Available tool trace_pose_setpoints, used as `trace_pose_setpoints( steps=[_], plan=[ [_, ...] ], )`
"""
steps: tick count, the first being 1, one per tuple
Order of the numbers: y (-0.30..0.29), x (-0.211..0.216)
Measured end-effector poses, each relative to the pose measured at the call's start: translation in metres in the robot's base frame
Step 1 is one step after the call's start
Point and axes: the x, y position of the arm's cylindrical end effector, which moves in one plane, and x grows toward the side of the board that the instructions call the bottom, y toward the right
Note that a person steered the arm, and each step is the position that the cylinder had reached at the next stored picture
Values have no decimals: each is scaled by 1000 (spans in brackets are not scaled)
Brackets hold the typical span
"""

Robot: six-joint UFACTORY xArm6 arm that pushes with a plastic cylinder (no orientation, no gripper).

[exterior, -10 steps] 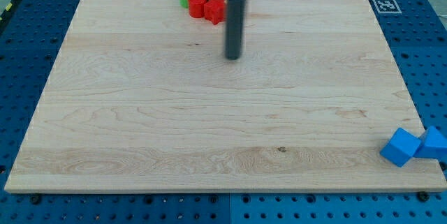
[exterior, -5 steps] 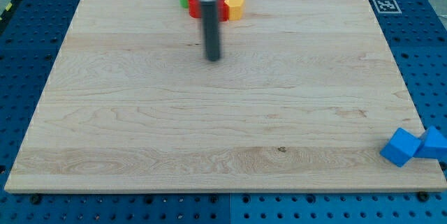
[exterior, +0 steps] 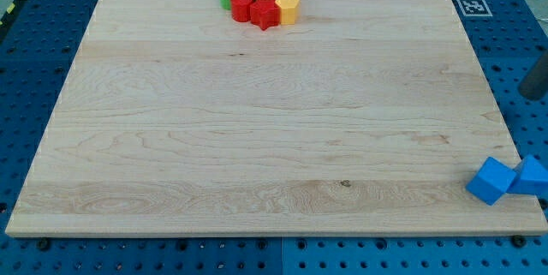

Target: Push the blue blocks towards the center of the board

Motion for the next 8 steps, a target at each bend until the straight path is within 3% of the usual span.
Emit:
trace_pose_setpoints(
  steps=[1, 2, 3, 4, 5, 6, 7, 8],
  plan=[
    [-1, 63],
    [-2, 155],
    [-82, 162],
    [-186, 124],
    [-258, 57],
    [-223, 141],
    [-190, 168],
    [-46, 167]
  ],
)
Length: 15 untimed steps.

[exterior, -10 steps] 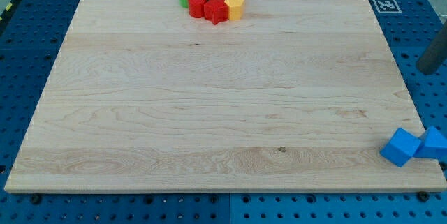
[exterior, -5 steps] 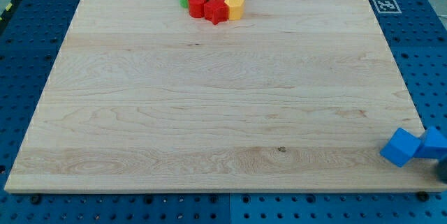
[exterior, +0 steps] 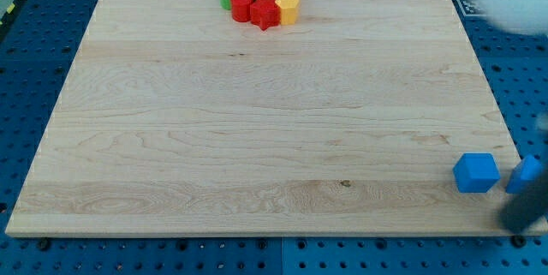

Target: Push the blue blocks towards the center of the board

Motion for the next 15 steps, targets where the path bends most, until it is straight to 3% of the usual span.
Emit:
trace_pose_setpoints(
  steps=[1, 2, 4, 5, 6, 7, 8, 9, 10, 11, 12, 13, 14, 15],
  plan=[
    [45, -11],
    [6, -44],
    [-183, -72],
    [-117, -65],
    [-60, -24],
    [-105, -6],
    [-207, -20],
    [-310, -64],
    [-355, -97],
    [-283, -27],
    [-169, -11],
    [-142, -79],
    [-229, -133],
    [-227, -151]
  ],
)
